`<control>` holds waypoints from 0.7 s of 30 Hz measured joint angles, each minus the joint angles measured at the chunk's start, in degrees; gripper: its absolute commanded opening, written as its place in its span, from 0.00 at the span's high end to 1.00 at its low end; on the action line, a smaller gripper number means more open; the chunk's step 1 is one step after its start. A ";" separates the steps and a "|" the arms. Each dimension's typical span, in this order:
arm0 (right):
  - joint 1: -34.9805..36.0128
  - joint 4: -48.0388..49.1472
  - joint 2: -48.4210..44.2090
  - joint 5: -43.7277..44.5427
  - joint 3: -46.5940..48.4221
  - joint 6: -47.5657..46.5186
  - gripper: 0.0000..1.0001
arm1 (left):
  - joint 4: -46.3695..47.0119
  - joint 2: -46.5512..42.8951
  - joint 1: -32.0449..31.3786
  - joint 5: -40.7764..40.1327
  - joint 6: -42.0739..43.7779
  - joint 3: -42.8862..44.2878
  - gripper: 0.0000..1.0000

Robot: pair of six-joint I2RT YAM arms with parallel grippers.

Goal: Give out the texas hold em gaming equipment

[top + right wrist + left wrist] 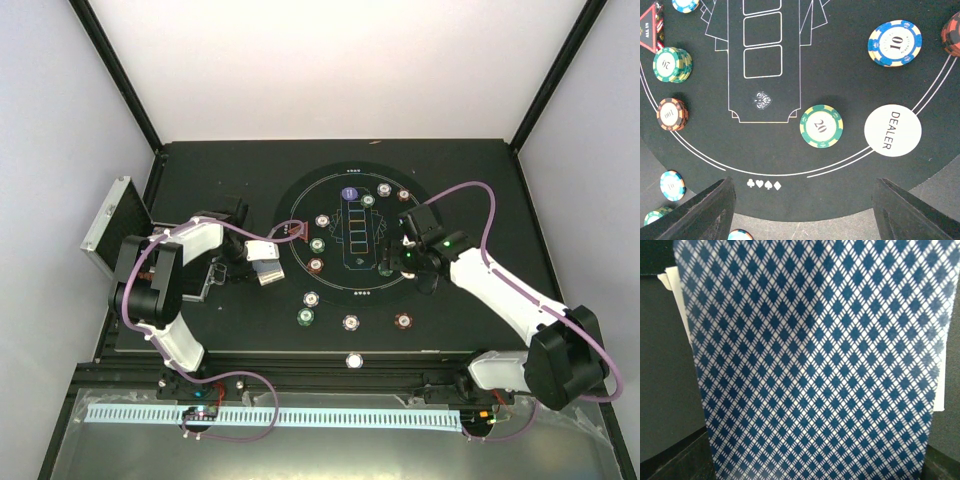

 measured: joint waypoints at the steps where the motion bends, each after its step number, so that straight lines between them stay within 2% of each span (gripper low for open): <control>1: 0.09 0.04 0.00 -0.13 0.00 0.11 0.23 | 0.00 0.00 0.00 0.00 0.00 0.00 0.22; 7: 0.55 0.42 0.00 -0.92 -0.37 0.42 0.24 | 0.15 0.07 0.00 0.00 0.00 0.00 0.30; 13: 0.61 0.94 0.00 -1.79 -0.50 0.55 0.25 | 0.15 0.13 0.00 0.04 0.00 0.02 0.32; 19: 1.20 1.53 0.00 -2.32 -0.50 0.63 0.25 | 0.35 0.13 0.00 -0.02 0.13 0.00 0.47; 21: 1.40 1.53 0.00 -2.49 -0.52 0.72 0.25 | 0.37 0.13 0.00 -0.02 0.15 0.00 0.48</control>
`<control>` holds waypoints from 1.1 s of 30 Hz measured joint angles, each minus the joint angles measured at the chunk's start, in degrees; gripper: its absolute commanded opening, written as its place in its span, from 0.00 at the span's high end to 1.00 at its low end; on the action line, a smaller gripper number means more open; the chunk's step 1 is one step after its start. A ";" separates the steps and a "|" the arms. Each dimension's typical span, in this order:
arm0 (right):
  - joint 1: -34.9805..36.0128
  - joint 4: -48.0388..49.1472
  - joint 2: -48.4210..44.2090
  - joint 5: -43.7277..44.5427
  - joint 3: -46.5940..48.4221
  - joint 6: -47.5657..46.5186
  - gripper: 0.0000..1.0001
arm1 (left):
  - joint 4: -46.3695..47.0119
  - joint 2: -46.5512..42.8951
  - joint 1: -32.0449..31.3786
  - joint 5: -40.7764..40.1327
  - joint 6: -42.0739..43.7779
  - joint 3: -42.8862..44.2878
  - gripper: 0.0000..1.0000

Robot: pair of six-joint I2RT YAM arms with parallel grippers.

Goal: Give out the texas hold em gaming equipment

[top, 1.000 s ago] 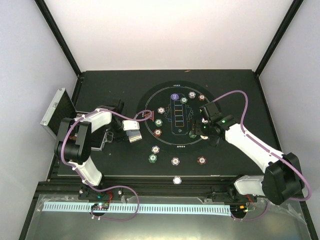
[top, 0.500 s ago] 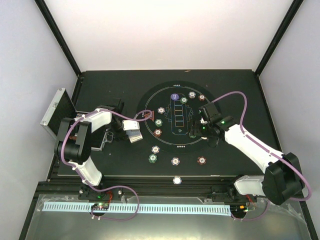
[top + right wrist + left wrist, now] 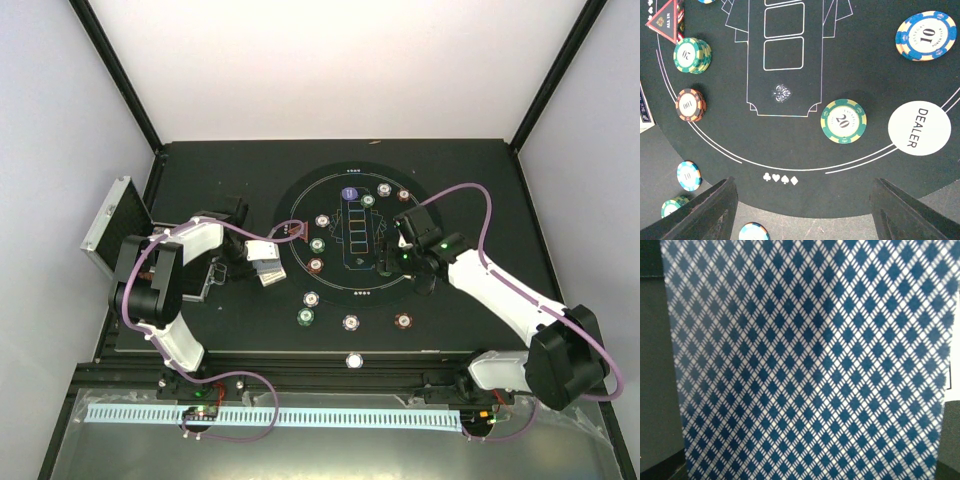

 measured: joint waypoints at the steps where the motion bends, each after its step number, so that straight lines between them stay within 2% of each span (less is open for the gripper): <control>1: 0.09 0.02 0.00 -0.09 0.00 0.07 0.25 | 0.00 0.00 0.00 0.00 0.00 0.00 0.49; 5: 0.31 0.24 0.00 -0.15 -0.28 0.11 0.26 | 0.02 0.00 0.02 0.00 -0.02 -0.02 0.50; 9: 0.42 0.42 0.00 -0.17 -0.37 0.24 0.26 | 0.04 -0.09 0.02 0.00 -0.02 -0.07 0.62; 15: 0.44 1.31 0.00 -1.22 -0.37 0.96 0.26 | 1.22 -0.81 0.09 0.07 -0.02 -1.03 0.71; 24: 1.70 3.17 0.59 -3.72 -0.37 1.86 0.26 | 3.85 -2.58 1.07 0.96 0.00 -3.21 0.97; 33: 1.97 5.44 1.25 -6.29 -0.37 2.84 0.28 | 4.55 -3.04 2.82 2.84 0.74 -3.82 0.98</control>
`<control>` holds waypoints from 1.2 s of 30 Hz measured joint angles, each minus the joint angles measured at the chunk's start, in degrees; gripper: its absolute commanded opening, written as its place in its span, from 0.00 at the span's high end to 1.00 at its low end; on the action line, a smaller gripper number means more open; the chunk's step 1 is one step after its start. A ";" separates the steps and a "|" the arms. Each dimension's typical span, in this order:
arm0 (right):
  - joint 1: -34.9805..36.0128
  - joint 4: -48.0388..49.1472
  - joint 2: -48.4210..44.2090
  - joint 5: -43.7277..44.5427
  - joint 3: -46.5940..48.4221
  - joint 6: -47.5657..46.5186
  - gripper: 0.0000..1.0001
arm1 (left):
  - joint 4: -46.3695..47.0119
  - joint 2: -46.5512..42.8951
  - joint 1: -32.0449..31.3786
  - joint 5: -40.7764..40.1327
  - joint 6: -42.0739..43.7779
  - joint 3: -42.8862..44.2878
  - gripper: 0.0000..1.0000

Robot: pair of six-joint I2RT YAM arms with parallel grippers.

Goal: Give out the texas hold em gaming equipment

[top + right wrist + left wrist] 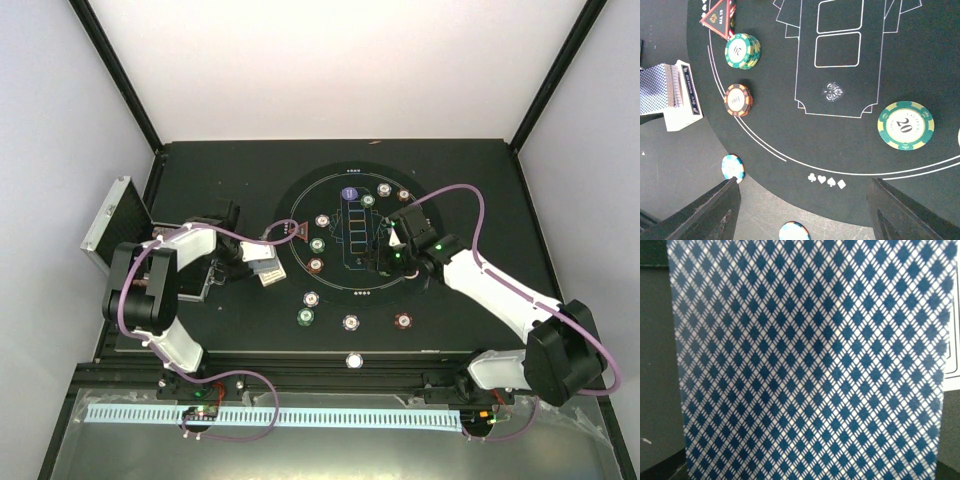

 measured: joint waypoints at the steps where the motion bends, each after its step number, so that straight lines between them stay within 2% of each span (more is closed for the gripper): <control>1: 0.00 0.13 0.00 -0.24 0.00 0.02 0.29 | -0.04 0.00 0.17 0.02 0.17 -0.02 0.98; 13: 0.09 2.62 0.92 -3.41 0.00 0.92 0.30 | -3.98 -2.54 0.76 1.20 1.31 0.66 0.99; 20: 0.11 6.51 1.27 -8.11 0.00 2.84 0.30 | -8.11 -4.79 0.74 3.69 1.77 2.80 0.99; 27: 1.84 13.07 3.21 -14.03 0.02 6.38 0.29 | -11.37 -7.37 -0.15 5.95 2.03 3.69 0.98; 36: 7.58 28.37 9.40 -22.27 -0.02 15.19 0.29 | -15.74 -12.28 -5.22 8.44 1.42 6.47 0.98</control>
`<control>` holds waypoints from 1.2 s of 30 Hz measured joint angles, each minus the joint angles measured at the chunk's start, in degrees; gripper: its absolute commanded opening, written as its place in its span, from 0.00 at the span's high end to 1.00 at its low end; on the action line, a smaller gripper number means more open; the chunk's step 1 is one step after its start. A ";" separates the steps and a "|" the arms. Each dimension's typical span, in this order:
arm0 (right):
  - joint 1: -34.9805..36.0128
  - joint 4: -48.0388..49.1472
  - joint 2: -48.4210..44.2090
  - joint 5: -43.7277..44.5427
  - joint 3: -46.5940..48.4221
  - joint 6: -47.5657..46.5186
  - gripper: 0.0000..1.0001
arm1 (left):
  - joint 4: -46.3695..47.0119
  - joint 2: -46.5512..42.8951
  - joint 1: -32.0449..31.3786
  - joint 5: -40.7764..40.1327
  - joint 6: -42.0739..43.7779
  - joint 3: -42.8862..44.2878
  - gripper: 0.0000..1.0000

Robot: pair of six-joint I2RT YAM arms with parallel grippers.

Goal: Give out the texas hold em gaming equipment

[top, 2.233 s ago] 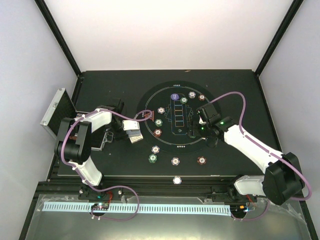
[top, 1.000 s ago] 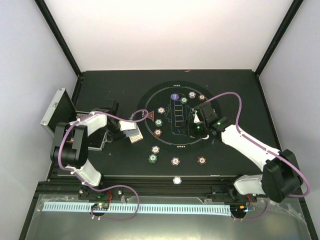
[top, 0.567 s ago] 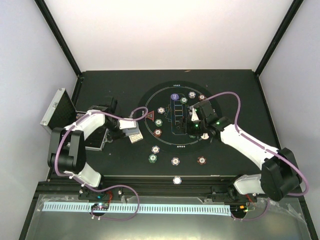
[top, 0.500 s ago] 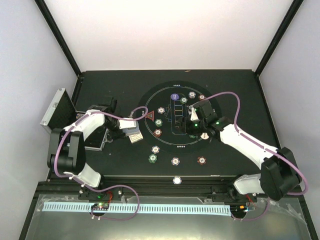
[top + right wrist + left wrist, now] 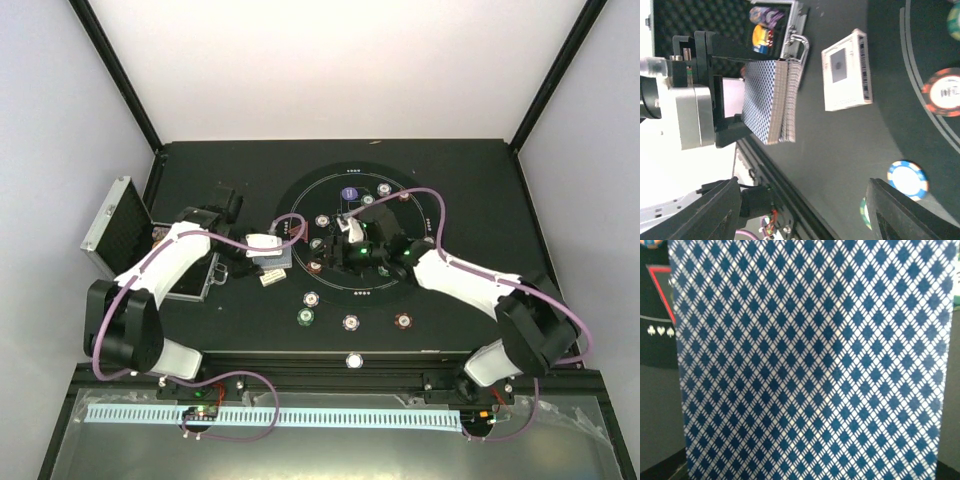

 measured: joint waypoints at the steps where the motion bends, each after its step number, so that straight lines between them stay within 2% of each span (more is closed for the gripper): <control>1: 0.55 1.60 0.68 -0.63 -0.02 1.01 0.29 | -0.22 -0.63 -0.66 0.24 -0.20 0.20 0.98; 7: 3.17 11.34 4.39 -4.02 -0.07 6.80 0.30 | -2.16 -3.21 -3.30 0.79 -1.05 0.68 0.99; 11: 4.26 14.58 5.95 -5.01 -0.07 8.96 0.31 | -2.69 -3.63 -4.13 0.79 -1.40 0.94 0.98; 32: 5.01 19.41 8.63 -5.68 -0.07 12.02 0.35 | -4.13 -4.50 -5.07 0.74 -2.05 1.18 0.99; 36: 5.01 21.24 9.53 -5.84 -0.07 13.16 0.38 | -4.24 -4.94 -5.09 0.74 -2.08 1.38 0.98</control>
